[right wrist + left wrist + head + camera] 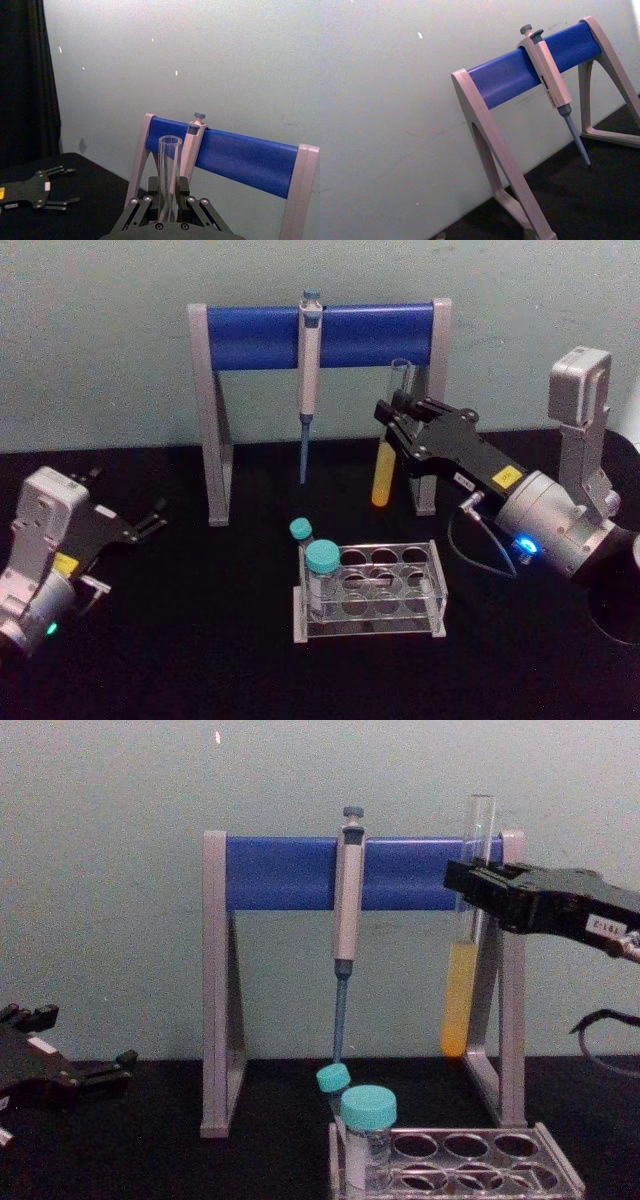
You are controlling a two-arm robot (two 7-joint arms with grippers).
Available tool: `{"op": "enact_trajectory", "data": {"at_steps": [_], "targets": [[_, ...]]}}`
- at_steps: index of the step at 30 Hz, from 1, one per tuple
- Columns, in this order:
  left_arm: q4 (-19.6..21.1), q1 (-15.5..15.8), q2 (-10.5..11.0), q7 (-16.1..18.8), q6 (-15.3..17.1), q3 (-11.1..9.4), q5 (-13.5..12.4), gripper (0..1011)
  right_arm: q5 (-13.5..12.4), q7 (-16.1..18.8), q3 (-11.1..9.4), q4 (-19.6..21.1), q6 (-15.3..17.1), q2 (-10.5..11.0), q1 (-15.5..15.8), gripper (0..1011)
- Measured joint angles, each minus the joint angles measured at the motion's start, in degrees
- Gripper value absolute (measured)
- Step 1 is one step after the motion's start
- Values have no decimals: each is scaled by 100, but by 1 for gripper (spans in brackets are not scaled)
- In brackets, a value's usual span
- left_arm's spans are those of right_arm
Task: Pick up the test tube from the test tube rack, shake it, then place it back into the test tube rack.
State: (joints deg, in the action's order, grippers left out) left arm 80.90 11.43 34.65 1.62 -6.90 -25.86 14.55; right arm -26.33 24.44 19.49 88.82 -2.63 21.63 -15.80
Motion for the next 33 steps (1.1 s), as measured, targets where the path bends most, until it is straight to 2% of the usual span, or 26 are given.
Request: {"op": "enact_trajectory", "data": {"at_steps": [6,17,24,33], "targets": [[0,0,0,0,0,0,0,1001,-88,68,-15,210,94,101,118,229],[0,0,0,0,0,0,0,1001,-315,363,50,691,88,468,589,229],[0,0,0,0,0,0,0,1001,-345,538,189,674,-37,588,700,229],[0,0,0,0,0,0,0,1001,-330,584,334,431,-134,545,638,229]]}}
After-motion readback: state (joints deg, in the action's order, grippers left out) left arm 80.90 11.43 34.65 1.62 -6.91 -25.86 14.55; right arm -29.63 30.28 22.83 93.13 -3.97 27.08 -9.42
